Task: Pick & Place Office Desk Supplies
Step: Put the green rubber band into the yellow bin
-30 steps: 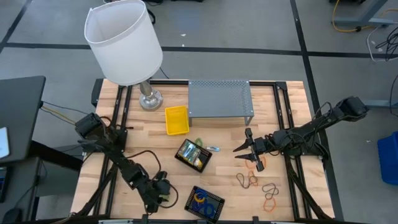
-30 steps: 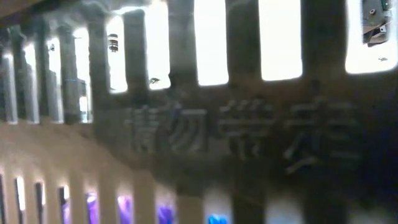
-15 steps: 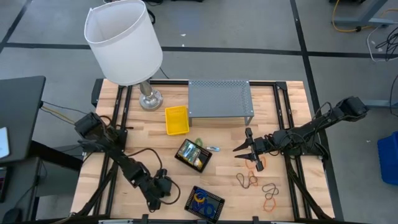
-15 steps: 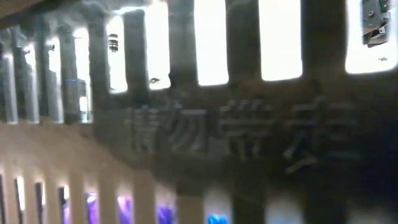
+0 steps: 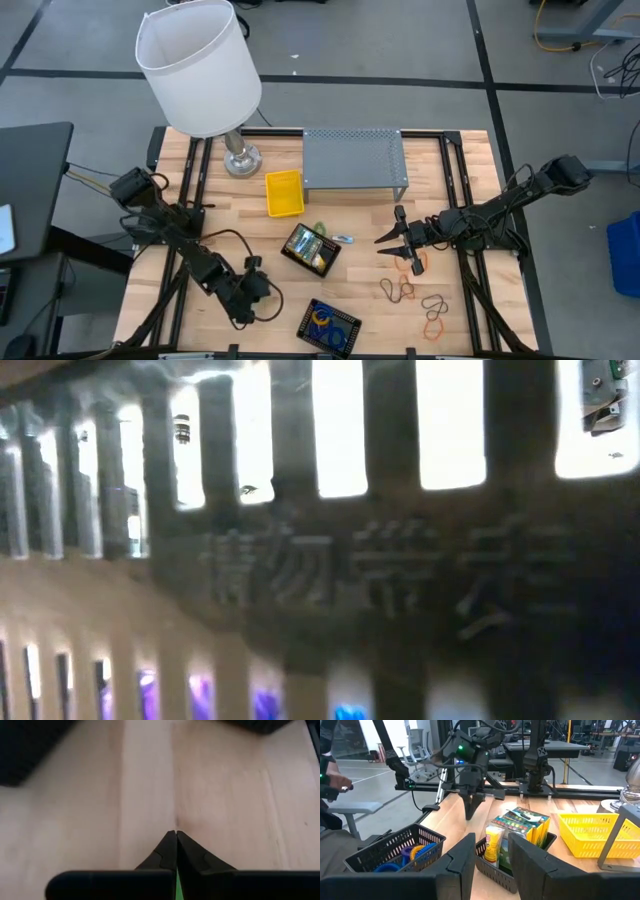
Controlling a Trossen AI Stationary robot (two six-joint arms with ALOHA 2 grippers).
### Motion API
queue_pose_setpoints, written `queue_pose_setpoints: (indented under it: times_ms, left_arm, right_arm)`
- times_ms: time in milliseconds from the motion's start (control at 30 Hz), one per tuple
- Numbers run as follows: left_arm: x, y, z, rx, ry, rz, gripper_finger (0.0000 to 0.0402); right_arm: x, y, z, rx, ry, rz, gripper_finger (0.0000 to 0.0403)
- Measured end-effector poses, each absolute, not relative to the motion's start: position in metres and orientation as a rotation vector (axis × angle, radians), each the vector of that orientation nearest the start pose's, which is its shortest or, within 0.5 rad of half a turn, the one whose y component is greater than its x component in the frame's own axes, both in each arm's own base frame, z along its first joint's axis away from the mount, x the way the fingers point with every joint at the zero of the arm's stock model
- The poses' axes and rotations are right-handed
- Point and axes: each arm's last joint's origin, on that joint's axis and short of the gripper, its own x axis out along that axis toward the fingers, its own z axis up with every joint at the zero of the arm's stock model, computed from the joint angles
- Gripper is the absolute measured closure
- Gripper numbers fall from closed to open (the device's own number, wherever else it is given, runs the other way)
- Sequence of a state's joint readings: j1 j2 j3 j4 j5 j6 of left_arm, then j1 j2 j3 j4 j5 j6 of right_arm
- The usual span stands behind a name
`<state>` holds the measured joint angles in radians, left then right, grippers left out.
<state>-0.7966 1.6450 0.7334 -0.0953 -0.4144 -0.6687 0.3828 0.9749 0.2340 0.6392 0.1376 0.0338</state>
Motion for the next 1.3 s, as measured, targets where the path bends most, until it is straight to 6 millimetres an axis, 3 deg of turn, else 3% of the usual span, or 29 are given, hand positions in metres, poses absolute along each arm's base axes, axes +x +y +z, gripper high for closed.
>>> queue_pose_setpoints:
  times_ms: [433, 733, 933, 1133, 1300]
  left_arm:
    - [0.216, -0.183, 0.172, 0.125, 0.637, 0.001, 0.0401]
    - [0.233, -0.200, 0.209, 0.123, 0.298, -0.304, 0.0401]
    - [0.242, -0.199, 0.227, 0.112, 0.123, -0.436, 0.0401]
    - [0.259, -0.192, 0.228, 0.107, -0.005, -0.539, 0.0401]
    - [0.275, -0.185, 0.216, 0.109, -0.042, -0.596, 0.0401]
  right_arm:
    - [0.177, 0.067, 0.191, 0.002, 0.103, 0.244, 0.0279]
    - [0.177, 0.067, 0.191, -0.013, 0.106, 0.245, 0.0279]
    - [0.177, 0.067, 0.190, -0.017, 0.107, 0.246, 0.0279]
    - [0.177, 0.067, 0.190, -0.019, 0.111, 0.246, 0.0279]
    - [0.177, 0.067, 0.189, -0.021, 0.121, 0.246, 0.0279]
